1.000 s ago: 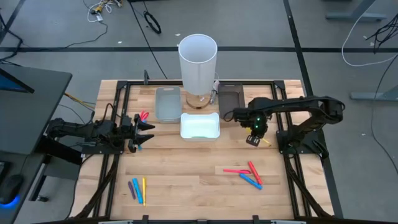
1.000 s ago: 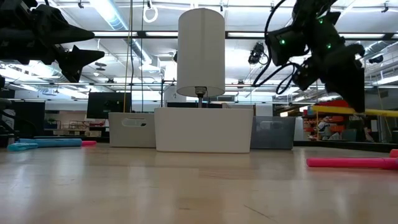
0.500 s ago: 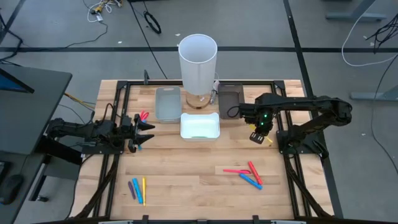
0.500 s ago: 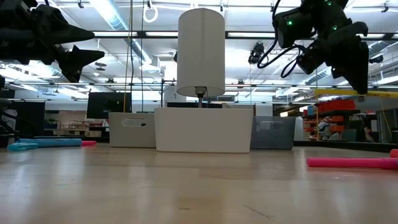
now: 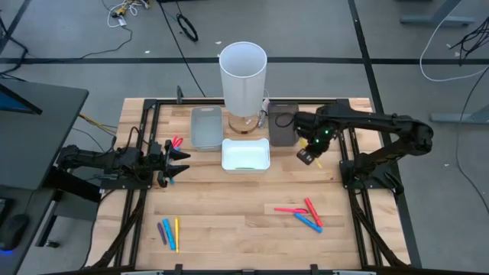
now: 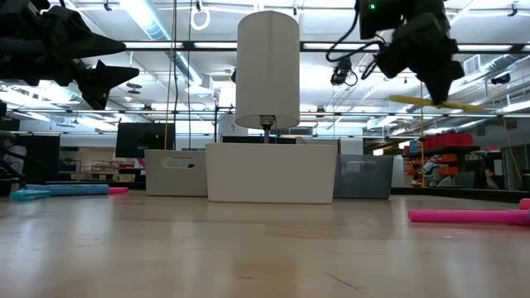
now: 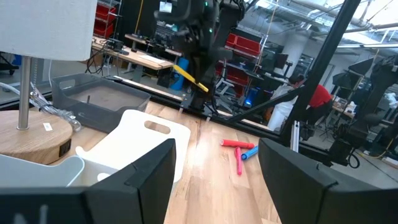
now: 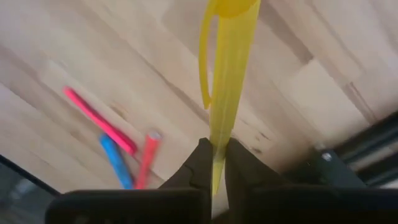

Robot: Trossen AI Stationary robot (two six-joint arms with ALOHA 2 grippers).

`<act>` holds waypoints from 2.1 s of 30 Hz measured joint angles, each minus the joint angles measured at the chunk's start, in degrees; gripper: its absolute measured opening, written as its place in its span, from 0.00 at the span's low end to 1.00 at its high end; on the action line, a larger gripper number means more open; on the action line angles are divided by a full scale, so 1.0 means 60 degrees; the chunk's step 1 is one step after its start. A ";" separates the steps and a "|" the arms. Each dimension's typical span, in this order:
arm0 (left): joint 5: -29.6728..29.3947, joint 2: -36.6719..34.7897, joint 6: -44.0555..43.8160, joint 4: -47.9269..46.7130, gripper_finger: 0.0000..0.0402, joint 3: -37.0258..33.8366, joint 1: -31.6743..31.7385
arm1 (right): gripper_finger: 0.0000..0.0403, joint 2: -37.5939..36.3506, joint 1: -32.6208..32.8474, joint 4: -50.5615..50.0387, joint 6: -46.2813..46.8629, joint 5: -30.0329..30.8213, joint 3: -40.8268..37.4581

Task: Pick & Place Markers
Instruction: Put the top right yellow marker pen into the black bin

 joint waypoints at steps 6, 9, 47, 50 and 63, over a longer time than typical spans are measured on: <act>0.0000 0.0000 0.0000 0.0000 0.58 -0.0004 0.0001 | 0.04 0.0004 -0.0352 0.0289 0.1242 -0.0338 0.0640; 0.0000 0.0000 0.0000 0.0000 0.58 -0.0003 0.0002 | 0.04 0.0004 -0.0459 0.0362 0.1752 -0.0564 0.0784; -0.0593 0.0000 -0.0008 0.0000 0.58 -0.0003 0.0000 | 0.04 0.4122 -0.4154 0.1720 0.3103 -0.1459 0.4913; -0.0853 0.0000 -0.0117 0.0000 0.58 0.0000 0.0003 | 0.04 0.4338 -0.4229 0.1662 0.2933 -0.1457 0.4922; -0.0255 0.0000 -0.0160 -0.0015 0.58 -0.0004 0.0003 | 0.04 0.5100 -0.4216 0.1726 0.2510 -0.0914 0.4689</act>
